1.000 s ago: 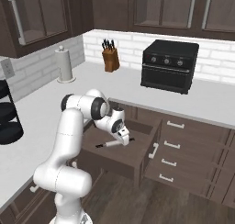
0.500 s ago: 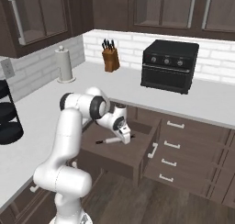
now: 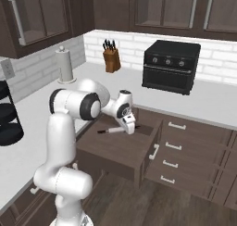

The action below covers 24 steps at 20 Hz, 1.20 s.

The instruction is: Pick the rolling pin from the drawer and place it on the counter.

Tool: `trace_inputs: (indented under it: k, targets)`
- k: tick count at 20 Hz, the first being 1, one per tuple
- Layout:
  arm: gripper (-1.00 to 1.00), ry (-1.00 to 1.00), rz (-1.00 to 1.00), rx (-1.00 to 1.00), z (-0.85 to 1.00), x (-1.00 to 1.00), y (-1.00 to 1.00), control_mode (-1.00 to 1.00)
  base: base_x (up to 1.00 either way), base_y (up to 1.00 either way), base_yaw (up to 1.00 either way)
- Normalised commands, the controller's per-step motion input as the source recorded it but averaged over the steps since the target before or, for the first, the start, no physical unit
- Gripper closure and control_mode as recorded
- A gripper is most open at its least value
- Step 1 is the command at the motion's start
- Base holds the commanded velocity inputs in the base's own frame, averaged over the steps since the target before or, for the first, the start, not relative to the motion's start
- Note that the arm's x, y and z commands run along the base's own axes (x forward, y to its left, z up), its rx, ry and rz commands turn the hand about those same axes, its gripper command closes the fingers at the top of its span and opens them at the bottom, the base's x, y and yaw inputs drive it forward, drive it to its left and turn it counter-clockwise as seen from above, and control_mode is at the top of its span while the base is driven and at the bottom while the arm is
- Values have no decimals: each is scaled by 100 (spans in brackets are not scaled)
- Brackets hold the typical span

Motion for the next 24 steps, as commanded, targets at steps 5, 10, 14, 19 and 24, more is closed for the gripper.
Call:
trace_inputs:
  k: [5, 10, 14, 19, 24]
  targets:
    - [100, 0, -3, 0, 100, -60, 15, -100, 0, 0, 0]
    - [100, -9, 4, 0, 100, -56, 100, -100, 0, 0, 0]
    - [100, -4, 3, -2, 79, -18, 100, -100, 0, 0, 0]
    - [100, 0, 0, -6, 17, 0, 100, -100, 0, 0, 0]
    - [100, 3, 0, -2, 0, 3, 100, -100, 0, 0, 0]
